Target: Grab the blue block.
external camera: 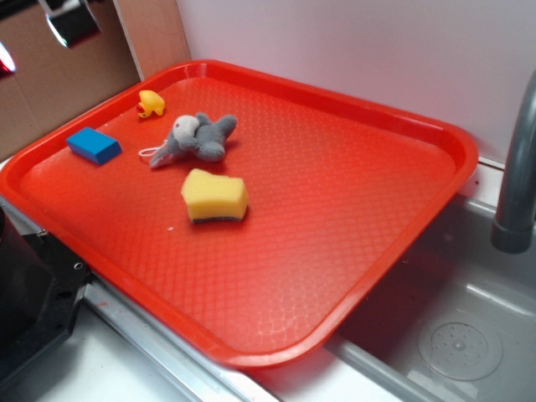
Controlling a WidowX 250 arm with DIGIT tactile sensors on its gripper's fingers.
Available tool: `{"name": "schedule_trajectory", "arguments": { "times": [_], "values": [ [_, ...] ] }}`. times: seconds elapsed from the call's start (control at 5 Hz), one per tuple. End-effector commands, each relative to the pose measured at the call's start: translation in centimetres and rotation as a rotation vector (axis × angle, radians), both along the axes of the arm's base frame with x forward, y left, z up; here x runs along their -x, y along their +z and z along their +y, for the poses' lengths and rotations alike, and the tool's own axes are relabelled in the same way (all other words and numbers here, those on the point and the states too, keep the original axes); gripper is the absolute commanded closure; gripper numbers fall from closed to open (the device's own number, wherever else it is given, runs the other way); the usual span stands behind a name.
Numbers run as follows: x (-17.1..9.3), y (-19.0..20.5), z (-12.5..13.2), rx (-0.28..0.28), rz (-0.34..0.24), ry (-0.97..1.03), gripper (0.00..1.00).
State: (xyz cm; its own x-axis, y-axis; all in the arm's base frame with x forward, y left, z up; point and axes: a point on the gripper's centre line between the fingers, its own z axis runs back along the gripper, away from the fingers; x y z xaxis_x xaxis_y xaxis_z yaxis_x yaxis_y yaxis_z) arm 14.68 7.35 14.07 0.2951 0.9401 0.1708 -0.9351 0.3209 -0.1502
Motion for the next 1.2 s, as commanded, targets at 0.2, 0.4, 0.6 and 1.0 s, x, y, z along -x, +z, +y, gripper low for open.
{"name": "schedule_trajectory", "arguments": {
  "times": [0.2,0.4,0.6,1.0],
  "values": [
    [-3.5,-8.0,6.0,-0.213,0.053,0.276,0.00],
    [-4.2,-9.8,6.6,-0.243,0.099,0.291,0.00],
    [-4.5,-11.4,6.6,-0.272,0.102,0.299,0.00],
    [-4.6,-12.8,6.7,-0.301,0.111,0.327,0.57]
  ]
}}
